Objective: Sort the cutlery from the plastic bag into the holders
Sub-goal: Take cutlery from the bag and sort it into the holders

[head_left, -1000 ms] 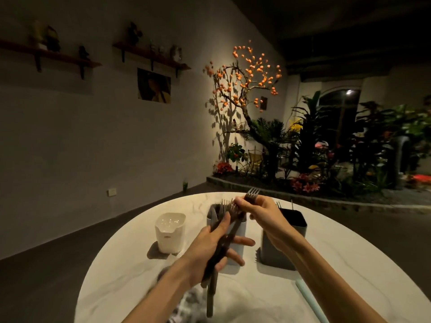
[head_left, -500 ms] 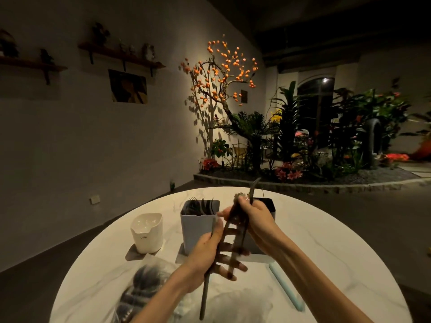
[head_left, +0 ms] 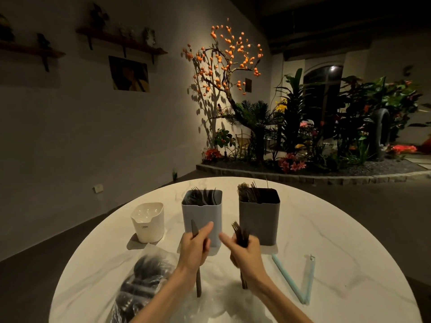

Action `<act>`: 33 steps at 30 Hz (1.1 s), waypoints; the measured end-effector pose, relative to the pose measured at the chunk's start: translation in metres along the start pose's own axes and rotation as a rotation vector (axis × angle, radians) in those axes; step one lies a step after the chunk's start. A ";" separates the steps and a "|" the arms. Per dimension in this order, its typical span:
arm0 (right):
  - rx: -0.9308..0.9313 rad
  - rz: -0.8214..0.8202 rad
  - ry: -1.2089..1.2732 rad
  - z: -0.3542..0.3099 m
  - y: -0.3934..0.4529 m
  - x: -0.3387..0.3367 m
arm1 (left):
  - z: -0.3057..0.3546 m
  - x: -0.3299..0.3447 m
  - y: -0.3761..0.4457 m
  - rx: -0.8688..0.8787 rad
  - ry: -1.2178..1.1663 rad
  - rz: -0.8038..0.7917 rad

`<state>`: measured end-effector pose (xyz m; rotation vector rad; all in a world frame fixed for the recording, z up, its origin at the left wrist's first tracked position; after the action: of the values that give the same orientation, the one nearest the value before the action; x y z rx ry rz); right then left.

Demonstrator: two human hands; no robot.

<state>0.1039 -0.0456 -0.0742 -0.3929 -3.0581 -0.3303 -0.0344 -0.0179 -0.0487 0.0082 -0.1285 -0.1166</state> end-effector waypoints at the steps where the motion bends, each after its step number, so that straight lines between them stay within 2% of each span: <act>1: 0.083 -0.018 -0.023 0.016 -0.003 0.001 | -0.004 0.000 -0.001 -0.022 -0.010 -0.009; 3: 0.196 -0.010 -0.099 0.032 -0.004 0.000 | -0.010 -0.002 -0.002 -0.063 -0.017 -0.015; 5: 0.206 0.023 -0.067 0.016 0.009 0.000 | -0.004 -0.006 0.003 -0.070 -0.039 -0.015; 9: -0.010 -0.034 0.193 -0.078 0.064 0.010 | 0.033 -0.010 0.024 -0.009 0.000 -0.047; 13: -0.162 -0.087 0.182 -0.141 0.120 0.037 | 0.063 -0.008 0.039 0.006 0.072 -0.099; 16: -0.172 -0.098 0.139 -0.135 0.153 0.058 | 0.065 -0.011 0.047 -0.001 0.065 -0.113; 19: -0.140 -0.085 0.051 -0.100 0.173 0.072 | 0.058 -0.017 0.051 -0.017 0.073 -0.133; 24: -0.149 -0.098 -0.188 -0.056 0.178 0.078 | 0.046 -0.032 0.056 -0.063 0.089 -0.100; 27: -0.193 -0.126 -0.291 -0.059 0.174 0.075 | 0.041 -0.033 0.056 -0.102 0.083 -0.090; 31: -0.331 -0.049 -0.431 -0.093 0.157 0.065 | 0.042 -0.023 0.053 -0.121 0.090 -0.128; 33: -0.301 -0.248 -0.397 -0.113 0.133 0.060 | 0.044 -0.016 0.051 -0.115 0.070 -0.135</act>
<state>0.0809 0.0710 0.0676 -0.0918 -3.4580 -0.8237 -0.0499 0.0348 -0.0062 -0.0935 -0.0508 -0.2578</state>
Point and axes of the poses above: each hand's wrist, its own y-axis towards the middle knuckle, its own x-axis out of the palm, z = x × y, the point moved 2 cm from there along y, towards the middle knuckle
